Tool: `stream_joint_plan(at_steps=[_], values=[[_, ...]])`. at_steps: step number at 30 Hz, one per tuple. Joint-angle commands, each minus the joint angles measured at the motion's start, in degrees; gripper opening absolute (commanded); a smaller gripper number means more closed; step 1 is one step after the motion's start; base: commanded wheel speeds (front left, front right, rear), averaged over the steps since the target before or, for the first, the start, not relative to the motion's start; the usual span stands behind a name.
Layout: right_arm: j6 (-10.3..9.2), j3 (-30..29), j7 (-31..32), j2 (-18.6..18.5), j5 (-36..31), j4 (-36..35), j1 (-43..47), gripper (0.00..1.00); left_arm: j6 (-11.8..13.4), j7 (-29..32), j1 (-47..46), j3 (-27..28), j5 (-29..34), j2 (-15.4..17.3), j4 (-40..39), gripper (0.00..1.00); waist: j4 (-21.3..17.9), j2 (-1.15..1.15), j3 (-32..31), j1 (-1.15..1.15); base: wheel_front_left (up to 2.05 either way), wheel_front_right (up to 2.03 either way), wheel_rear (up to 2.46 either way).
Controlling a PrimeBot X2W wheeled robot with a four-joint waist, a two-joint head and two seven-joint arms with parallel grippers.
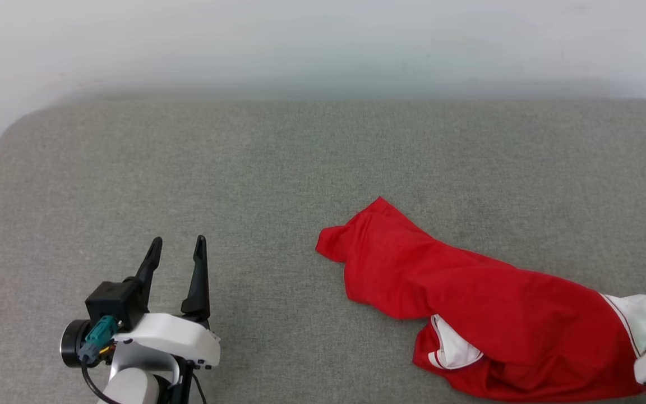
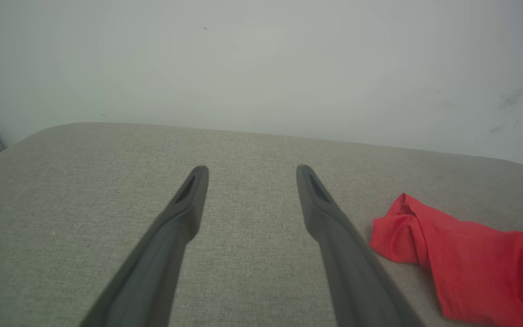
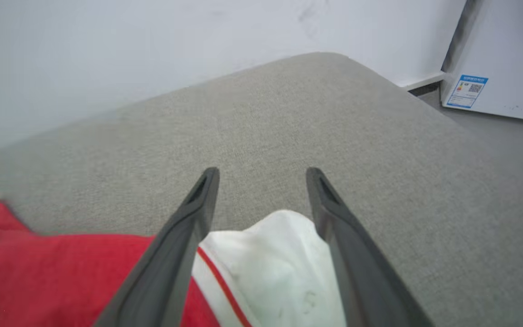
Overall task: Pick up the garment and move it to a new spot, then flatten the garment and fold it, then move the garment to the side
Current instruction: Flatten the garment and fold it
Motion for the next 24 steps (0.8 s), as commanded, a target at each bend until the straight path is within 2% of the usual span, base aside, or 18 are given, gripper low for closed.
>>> stream_joint_plan(at_steps=[1,2,5,10,15,18,24], values=[[-0.04,1.9,-2.3,0.3,-0.8,-1.6,-0.3,1.00,0.3,0.0,1.0,0.0,-0.4,0.2,0.1,1.00,0.2,0.00,-1.0,0.00,0.00,0.00,0.00],[-0.04,4.6,-4.2,0.6,-1.4,-3.9,0.6,1.00,0.4,0.1,1.6,-0.1,-0.4,0.2,0.1,1.00,0.2,0.00,-1.9,0.00,0.00,0.00,0.00],[-0.04,9.1,-5.0,0.9,-1.7,-7.7,2.2,1.00,0.8,0.3,3.0,0.0,-0.7,0.3,0.0,1.00,-0.1,0.00,-3.5,0.00,0.00,0.00,0.00],[-0.04,14.8,-2.2,1.3,-1.5,-11.8,4.2,1.00,1.2,0.9,3.8,-0.3,-0.7,0.5,-0.8,1.00,0.1,0.00,-4.4,0.00,0.00,0.00,0.00],[-0.04,21.4,6.6,0.5,1.2,-14.5,3.9,1.00,1.0,1.2,2.8,-0.8,-0.5,0.7,-1.6,1.00,1.0,0.00,-4.5,0.00,0.00,0.00,0.00],[-0.04,25.5,13.4,-2.0,3.1,-15.6,1.7,1.00,0.8,1.4,1.9,-1.3,-0.5,0.5,-1.9,1.00,2.0,0.00,-3.8,0.00,0.00,0.00,0.00],[-0.04,34.6,28.4,-9.3,7.3,-16.5,-5.7,1.00,0.3,1.0,0.0,-2.2,-0.4,-0.2,-2.2,1.00,5.1,0.00,-1.0,0.00,0.00,0.00,0.00]])
